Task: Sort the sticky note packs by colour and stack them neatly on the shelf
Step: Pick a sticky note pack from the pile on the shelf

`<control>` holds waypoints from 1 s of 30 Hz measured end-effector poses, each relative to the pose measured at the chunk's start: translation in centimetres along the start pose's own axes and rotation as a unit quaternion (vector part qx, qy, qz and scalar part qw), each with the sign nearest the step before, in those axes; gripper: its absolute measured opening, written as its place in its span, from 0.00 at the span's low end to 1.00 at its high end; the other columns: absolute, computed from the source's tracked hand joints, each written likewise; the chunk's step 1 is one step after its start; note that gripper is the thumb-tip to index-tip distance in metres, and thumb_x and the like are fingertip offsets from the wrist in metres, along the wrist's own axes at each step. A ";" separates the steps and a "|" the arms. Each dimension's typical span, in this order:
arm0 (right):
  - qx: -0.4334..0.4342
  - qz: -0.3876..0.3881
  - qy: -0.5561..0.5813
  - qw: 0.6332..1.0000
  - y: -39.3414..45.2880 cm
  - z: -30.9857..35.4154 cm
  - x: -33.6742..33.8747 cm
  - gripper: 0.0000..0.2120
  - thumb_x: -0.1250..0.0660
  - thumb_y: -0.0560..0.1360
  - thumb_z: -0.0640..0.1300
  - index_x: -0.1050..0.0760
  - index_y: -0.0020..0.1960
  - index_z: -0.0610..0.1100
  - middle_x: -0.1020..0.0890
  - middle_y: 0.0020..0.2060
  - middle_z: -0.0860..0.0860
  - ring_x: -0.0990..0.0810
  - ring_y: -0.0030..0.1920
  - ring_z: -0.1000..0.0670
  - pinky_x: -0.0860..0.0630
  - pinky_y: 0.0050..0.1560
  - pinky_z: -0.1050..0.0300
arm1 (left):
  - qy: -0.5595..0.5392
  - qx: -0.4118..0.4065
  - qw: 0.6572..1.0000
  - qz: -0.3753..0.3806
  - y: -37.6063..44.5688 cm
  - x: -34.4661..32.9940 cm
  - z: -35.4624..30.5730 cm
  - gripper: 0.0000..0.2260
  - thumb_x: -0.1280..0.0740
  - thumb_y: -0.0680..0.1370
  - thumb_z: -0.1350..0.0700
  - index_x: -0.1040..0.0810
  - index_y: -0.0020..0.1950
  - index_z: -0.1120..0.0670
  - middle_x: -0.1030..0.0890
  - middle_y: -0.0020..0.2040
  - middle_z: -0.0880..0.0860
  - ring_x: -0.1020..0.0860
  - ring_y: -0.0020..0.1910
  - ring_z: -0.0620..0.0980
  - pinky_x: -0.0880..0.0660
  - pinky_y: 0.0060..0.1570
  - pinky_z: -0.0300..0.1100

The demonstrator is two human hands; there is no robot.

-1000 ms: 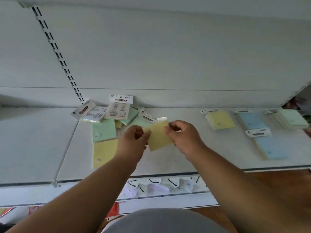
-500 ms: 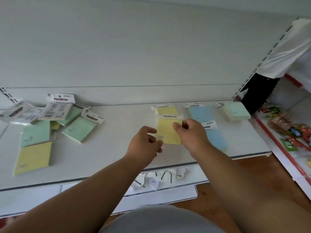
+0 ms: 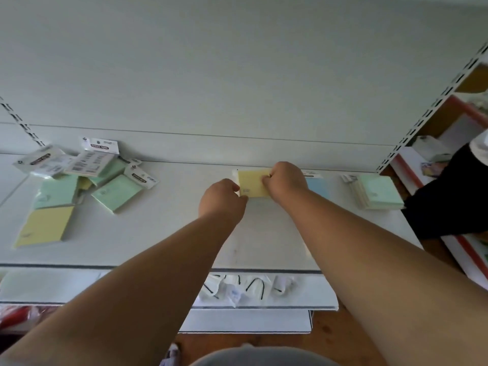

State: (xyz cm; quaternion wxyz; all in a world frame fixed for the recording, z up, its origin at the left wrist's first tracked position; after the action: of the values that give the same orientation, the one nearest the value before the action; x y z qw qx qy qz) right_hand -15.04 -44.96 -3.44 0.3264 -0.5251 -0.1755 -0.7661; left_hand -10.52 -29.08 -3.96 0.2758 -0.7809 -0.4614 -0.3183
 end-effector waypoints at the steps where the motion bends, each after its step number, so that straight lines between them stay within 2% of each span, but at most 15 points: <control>1: 0.000 -0.013 0.008 1.000 -0.1 0.0 0.1 0.14 0.33 0.74 0.51 0.22 0.50 0.40 0.18 0.48 0.42 0.20 0.51 0.40 0.29 0.45 0.56 | 0.000 0.002 1.000 0.000 0.0 0.1 0.0 0.16 0.31 0.75 0.48 0.23 0.61 0.50 0.18 0.53 0.48 0.21 0.52 0.51 0.24 0.51 0.44; 3: 0.003 -0.046 0.029 0.999 -0.7 0.1 0.6 0.15 0.31 0.73 0.52 0.24 0.51 0.41 0.19 0.49 0.44 0.21 0.51 0.41 0.27 0.47 0.54 | -0.004 0.008 1.000 -0.006 -0.1 0.4 0.1 0.16 0.31 0.75 0.49 0.24 0.62 0.50 0.18 0.52 0.47 0.21 0.51 0.50 0.24 0.50 0.43; 7: 0.065 -0.098 0.071 0.990 -3.2 2.1 1.1 0.09 0.34 0.76 0.51 0.28 0.45 0.45 0.21 0.44 0.47 0.24 0.43 0.45 0.31 0.40 0.55 | -0.022 0.007 1.000 -0.021 -1.4 1.8 1.4 0.13 0.33 0.76 0.52 0.24 0.60 0.49 0.21 0.44 0.43 0.21 0.46 0.48 0.27 0.44 0.40; 10: 0.125 -0.091 0.103 0.983 -5.6 5.2 0.0 0.08 0.35 0.75 0.49 0.27 0.42 0.45 0.21 0.40 0.49 0.24 0.40 0.47 0.31 0.38 0.56 | -0.029 -0.006 0.999 -0.022 -2.7 3.4 3.5 0.11 0.34 0.75 0.51 0.23 0.58 0.47 0.20 0.43 0.43 0.22 0.42 0.46 0.25 0.41 0.41; 14: 0.168 -0.049 0.123 0.977 -8.0 10.5 -2.8 0.08 0.35 0.75 0.49 0.25 0.42 0.45 0.20 0.38 0.52 0.23 0.39 0.50 0.25 0.39 0.55 | -0.030 -0.008 0.999 -0.009 -3.6 6.8 8.2 0.09 0.33 0.75 0.50 0.22 0.55 0.45 0.21 0.43 0.42 0.23 0.40 0.42 0.29 0.36 0.37; 19: 0.185 -0.004 0.148 0.971 -10.5 18.8 -6.6 0.07 0.35 0.76 0.49 0.25 0.43 0.47 0.20 0.38 0.53 0.23 0.39 0.51 0.27 0.39 0.58 | -0.012 -0.009 1.000 -0.025 -3.3 13.2 14.8 0.08 0.33 0.75 0.50 0.22 0.54 0.45 0.21 0.42 0.42 0.23 0.43 0.44 0.27 0.44 0.40; 24: 0.184 0.097 0.185 0.961 -13.1 27.5 -11.6 0.08 0.34 0.74 0.51 0.24 0.43 0.47 0.21 0.37 0.55 0.22 0.41 0.51 0.27 0.40 0.58 | 0.012 0.022 0.996 -0.084 -2.9 20.2 23.0 0.09 0.34 0.75 0.51 0.23 0.55 0.45 0.21 0.47 0.42 0.23 0.44 0.46 0.28 0.40 0.39; 27: 0.137 0.157 0.173 0.963 -14.1 30.7 -14.4 0.11 0.35 0.73 0.52 0.26 0.40 0.44 0.19 0.37 0.49 0.19 0.41 0.44 0.24 0.43 0.53 | 0.027 0.041 0.991 -0.122 -2.6 23.4 27.2 0.16 0.32 0.74 0.53 0.23 0.62 0.49 0.22 0.57 0.49 0.23 0.53 0.51 0.25 0.53 0.44; 30: 0.077 0.200 0.190 0.958 -14.9 32.2 -16.4 0.13 0.35 0.73 0.49 0.30 0.34 0.44 0.18 0.32 0.44 0.19 0.34 0.42 0.25 0.37 0.54 | 0.025 0.067 0.994 -0.086 -2.4 24.3 29.4 0.21 0.33 0.74 0.53 0.25 0.67 0.52 0.23 0.62 0.53 0.23 0.58 0.53 0.28 0.60 0.45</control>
State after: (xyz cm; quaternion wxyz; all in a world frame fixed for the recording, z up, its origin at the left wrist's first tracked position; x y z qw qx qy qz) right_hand 0.84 -9.30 -5.02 0.5394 -0.3678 -0.0602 -0.7551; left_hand 3.51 6.46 -4.36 0.3107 -0.7099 -0.5403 -0.3281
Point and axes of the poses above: each hand's wrist, its own y-axis towards the middle knuckle, its own x-axis out of the back of the hand, z = x × y, the point moved 3 cm from there along y, towards the middle knuckle
